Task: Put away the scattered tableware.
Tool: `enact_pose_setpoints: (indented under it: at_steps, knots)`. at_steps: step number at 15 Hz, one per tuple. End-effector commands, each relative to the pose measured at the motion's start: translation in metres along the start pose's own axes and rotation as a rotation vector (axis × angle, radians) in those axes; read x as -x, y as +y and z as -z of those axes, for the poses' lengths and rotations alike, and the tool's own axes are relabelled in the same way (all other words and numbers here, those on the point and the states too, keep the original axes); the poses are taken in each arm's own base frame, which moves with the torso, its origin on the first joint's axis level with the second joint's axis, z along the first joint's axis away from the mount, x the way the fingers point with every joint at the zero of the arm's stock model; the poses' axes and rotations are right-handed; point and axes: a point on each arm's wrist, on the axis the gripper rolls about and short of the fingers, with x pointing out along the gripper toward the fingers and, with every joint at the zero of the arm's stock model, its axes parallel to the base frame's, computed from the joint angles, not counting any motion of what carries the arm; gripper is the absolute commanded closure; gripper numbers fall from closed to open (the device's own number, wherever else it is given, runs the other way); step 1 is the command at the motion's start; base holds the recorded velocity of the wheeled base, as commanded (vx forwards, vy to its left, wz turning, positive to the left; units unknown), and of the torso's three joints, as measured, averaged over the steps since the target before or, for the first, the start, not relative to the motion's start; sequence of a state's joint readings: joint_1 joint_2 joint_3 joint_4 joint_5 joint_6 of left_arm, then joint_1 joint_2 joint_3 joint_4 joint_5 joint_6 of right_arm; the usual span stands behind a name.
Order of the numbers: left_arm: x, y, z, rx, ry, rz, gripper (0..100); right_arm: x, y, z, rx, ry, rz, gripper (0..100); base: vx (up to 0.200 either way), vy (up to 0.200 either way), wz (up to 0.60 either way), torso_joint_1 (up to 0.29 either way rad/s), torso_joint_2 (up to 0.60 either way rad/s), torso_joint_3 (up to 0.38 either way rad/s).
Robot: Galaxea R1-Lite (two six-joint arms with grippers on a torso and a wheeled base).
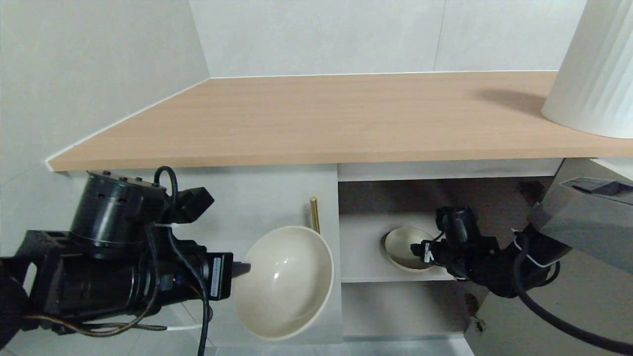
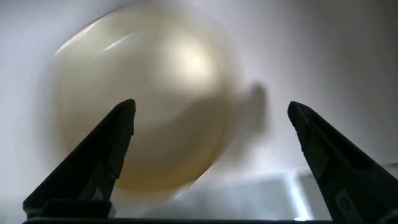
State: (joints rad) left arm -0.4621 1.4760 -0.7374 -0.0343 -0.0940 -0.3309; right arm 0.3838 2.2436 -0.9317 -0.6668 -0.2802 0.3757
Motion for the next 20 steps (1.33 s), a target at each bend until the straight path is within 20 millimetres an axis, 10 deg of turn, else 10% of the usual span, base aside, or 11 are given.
enact_pose_setpoints:
  at_steps: [1,11,20]
  knots:
    - [-0.018,-0.009,0.018,-0.052,0.1,0.016,100,0.037,0.015,-0.004,0.029,0.002,-0.116,0,0.0,0.0,0.0,0.0,0.0,0.0]
    - [-0.092,-0.017,0.061,-0.114,0.394,-0.065,100,0.154,0.073,0.036,0.272,0.095,-0.5,0,0.0,0.0,0.0,0.0,0.0,0.0]
    - [-0.101,-0.023,0.061,-0.106,0.364,-0.093,100,0.146,0.09,0.076,0.374,0.209,-0.528,0,0.0,0.0,0.0,0.0,0.0,0.0]
